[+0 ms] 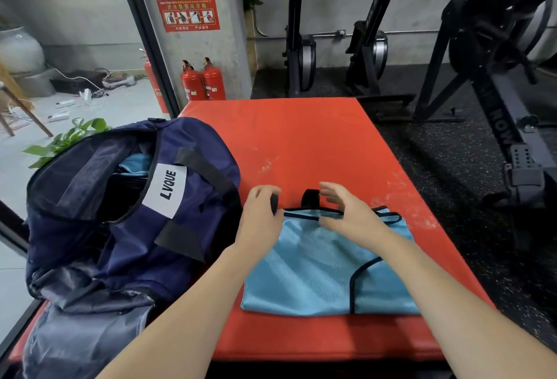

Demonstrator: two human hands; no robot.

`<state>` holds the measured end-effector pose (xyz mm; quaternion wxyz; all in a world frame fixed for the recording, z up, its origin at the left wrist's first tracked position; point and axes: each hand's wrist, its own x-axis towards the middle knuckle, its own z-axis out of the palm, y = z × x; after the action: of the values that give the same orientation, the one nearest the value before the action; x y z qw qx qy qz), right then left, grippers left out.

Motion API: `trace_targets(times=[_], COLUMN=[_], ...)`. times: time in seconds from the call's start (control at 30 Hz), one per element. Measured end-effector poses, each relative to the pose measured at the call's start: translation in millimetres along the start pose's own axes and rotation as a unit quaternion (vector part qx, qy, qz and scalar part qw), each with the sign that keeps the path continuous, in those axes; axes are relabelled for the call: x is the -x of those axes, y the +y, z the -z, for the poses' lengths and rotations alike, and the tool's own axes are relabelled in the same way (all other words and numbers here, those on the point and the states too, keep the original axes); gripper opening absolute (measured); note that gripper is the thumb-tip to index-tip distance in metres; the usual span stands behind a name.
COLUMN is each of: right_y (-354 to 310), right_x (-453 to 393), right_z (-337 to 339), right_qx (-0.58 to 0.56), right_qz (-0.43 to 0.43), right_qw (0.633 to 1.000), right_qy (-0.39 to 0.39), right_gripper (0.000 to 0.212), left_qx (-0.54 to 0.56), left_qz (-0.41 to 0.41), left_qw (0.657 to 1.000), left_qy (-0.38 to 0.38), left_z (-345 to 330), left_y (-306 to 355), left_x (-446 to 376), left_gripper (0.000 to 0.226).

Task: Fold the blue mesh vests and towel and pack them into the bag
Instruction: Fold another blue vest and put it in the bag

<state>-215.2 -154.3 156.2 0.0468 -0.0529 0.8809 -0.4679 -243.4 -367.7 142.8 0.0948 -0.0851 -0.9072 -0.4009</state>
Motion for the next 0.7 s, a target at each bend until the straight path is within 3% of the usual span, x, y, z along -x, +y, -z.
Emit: trace_targets(times=[0.13,0.27,0.47,0.57,0.7], right_y=[16.9,31.0,49.9,57.5,64.5], right_x=[1.9,3.0,4.1,4.0,3.0], right_z=[17.3,34.3,56.9,61.3,59.0], right_qx=[0.177,0.277,0.266,0.249,0.257], right_qz=[-0.002,-0.032,-0.029,-0.034,-0.010], right_qw=[0.984,0.960,0.961,0.964,0.960], right_qy=[-0.028,-0.027,0.075,0.090,0.107], right_gripper=[0.072,0.066,0.013,0.010,0.016], left_qx=[-0.113,-0.235,-0.270,-0.305,-0.319], left_qz=[-0.003,0.007,0.001,-0.011,0.005], left_qw=[0.994,0.972,0.962,0.952,0.948], left_qy=[0.004,-0.017,-0.047,-0.010,-0.009], left_z=[0.0,5.1,8.1,6.7,3.4], left_y=[-9.1,-12.5,-12.6,-9.1,-0.9], left_x=[-5.5,-6.6,-6.7,-6.2,-3.5], left_gripper=[0.008,0.027,0.042,0.028,0.030])
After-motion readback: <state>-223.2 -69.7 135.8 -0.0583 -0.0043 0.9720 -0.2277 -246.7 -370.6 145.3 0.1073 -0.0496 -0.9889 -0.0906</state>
